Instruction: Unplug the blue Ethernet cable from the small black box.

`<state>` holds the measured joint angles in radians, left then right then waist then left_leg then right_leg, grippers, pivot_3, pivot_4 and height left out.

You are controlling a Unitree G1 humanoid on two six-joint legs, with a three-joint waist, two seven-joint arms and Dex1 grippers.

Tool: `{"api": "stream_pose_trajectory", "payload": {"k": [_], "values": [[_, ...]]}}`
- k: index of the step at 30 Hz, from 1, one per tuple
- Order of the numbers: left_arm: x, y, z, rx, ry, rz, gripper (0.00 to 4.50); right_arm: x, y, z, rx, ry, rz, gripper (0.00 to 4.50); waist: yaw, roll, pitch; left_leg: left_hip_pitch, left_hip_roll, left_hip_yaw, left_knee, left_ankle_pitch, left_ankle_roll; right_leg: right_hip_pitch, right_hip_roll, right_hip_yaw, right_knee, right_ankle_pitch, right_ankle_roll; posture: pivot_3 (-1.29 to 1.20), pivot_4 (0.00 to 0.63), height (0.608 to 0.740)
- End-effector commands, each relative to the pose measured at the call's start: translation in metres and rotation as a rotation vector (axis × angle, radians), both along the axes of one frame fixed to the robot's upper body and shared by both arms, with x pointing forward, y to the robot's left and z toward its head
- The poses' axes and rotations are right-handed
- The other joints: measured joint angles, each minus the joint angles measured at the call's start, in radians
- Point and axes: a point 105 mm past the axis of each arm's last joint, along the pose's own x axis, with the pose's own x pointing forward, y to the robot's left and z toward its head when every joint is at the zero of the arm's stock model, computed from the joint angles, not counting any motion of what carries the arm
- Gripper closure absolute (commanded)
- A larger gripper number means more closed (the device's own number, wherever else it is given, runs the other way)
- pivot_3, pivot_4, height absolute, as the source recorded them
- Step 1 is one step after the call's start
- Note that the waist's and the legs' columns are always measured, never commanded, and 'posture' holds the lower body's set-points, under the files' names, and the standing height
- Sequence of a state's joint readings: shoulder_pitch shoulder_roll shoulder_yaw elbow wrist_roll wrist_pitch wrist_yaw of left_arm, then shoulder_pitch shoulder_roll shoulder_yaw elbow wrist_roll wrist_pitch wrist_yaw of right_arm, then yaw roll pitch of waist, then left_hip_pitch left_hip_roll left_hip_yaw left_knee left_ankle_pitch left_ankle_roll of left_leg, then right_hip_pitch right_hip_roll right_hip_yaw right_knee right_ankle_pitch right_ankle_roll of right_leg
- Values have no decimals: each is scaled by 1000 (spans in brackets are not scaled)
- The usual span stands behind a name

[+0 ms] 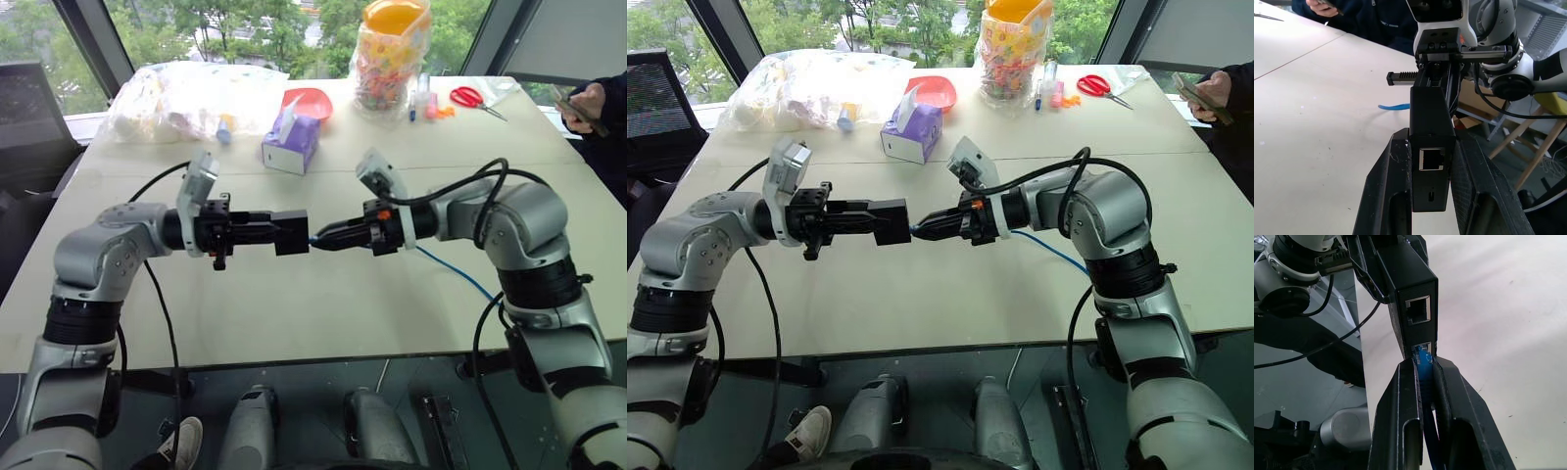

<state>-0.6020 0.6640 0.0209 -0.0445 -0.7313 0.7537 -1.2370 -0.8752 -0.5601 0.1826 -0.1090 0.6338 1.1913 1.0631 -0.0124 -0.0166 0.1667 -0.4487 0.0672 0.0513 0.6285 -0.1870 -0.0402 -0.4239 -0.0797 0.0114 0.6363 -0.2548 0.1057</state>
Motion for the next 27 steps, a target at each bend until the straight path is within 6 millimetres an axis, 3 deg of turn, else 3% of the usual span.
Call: {"api": "stream_pose_trajectory", "payload": {"k": [1,4,11,15,18,23,25,27], "values": [[-6,-3,11,-10,-66,-16,4028,-2,4,13,25,-39,32,4460,0,0,0,0,0,0,0,0,0,0,0,0,0,0,0,0,150,735],[-8,-2,10,1,-68,-17,4028,2,2,12,21,-48,18,4460,0,0,0,0,0,0,0,0,0,0,0,0,0,0,0,0,150,735],[-4,9,7,49,-89,14,4028,34,-22,9,2,-72,-109,4460,0,0,0,0,0,0,0,0,0,0,0,0,0,0,0,0,150,735],[-1,21,8,68,-102,54,4028,61,-43,3,-14,-120,-239,4460,1,-1,0,-2,0,0,1,0,0,0,0,0,-1,0,0,0,150,735],[0,22,5,81,-106,60,4028,77,-48,-2,-20,-148,-305,4460,-3,-1,1,-1,0,0,0,0,0,-1,0,0,-2,0,0,0,150,735],[16,1,-22,131,-210,128,4028,123,-55,-24,-133,-308,-546,4460,-4,0,1,-1,0,1,-2,0,0,-2,0,0,-1,0,1,0,150,735],[36,-11,-34,118,-243,235,4028,143,-68,-33,-176,-291,-714,4460,-1,0,1,-1,0,1,-1,0,0,-1,0,0,-1,0,1,0,150,735],[47,-24,-44,107,-263,276,4028,156,-80,-42,-226,-274,-843,3624,3,-1,1,-2,0,1,1,0,0,-1,0,0,-1,1,1,0,150,735]]}}
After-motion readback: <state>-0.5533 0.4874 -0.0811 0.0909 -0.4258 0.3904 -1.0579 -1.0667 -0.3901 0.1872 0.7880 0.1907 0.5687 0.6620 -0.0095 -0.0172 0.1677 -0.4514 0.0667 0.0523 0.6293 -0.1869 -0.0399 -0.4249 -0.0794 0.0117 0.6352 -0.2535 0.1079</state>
